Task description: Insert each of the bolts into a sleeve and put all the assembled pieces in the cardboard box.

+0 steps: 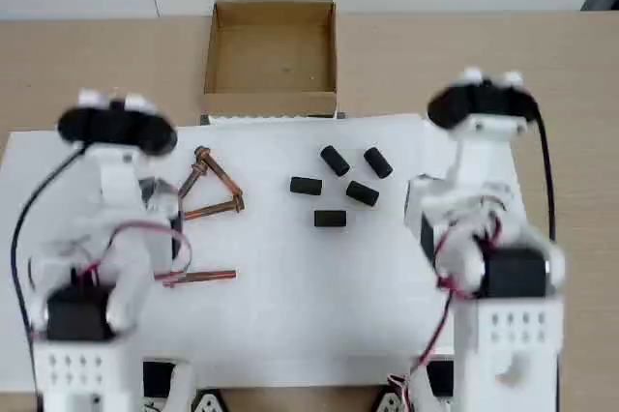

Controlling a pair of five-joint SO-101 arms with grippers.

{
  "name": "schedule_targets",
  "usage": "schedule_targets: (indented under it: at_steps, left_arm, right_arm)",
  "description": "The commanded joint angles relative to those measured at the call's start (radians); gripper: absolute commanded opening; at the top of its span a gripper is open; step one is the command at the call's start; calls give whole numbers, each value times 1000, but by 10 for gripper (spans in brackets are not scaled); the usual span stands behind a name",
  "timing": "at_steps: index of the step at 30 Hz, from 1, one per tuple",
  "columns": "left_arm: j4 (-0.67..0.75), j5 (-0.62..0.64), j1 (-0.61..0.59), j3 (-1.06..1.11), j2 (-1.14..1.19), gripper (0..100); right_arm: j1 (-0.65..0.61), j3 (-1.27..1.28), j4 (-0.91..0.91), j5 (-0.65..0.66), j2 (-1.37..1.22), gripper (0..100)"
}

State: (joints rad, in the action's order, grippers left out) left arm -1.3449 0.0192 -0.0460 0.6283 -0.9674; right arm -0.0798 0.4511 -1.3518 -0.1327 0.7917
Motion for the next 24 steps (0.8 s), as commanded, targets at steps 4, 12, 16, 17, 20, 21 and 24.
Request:
schedule_targets:
  at_steps: [4,12,16,17,20,21,24]
  left_arm:
    - [-38,-28,-3,-134,316,8]
    - [-104,-201,-5,-317,598,6]
    - [-132,-198,-3,-390,689,7]
    - [-132,-198,-3,-400,706,7]
    - [-132,-198,-3,-403,747,7]
    - [-132,-198,-2,-403,760,8]
    - [-132,-198,-3,-403,781,8]
  right_arm:
    - [-2,-270,-67,48,-340,4]
    - [-7,-537,-154,318,-661,5]
    - [-10,-649,-171,417,-791,17]
    - [-16,-672,-182,428,-820,40]
    - [-35,-729,-203,453,-906,128]
    - [-42,-741,-203,460,-929,146]
    - [-76,-767,-196,500,-980,153]
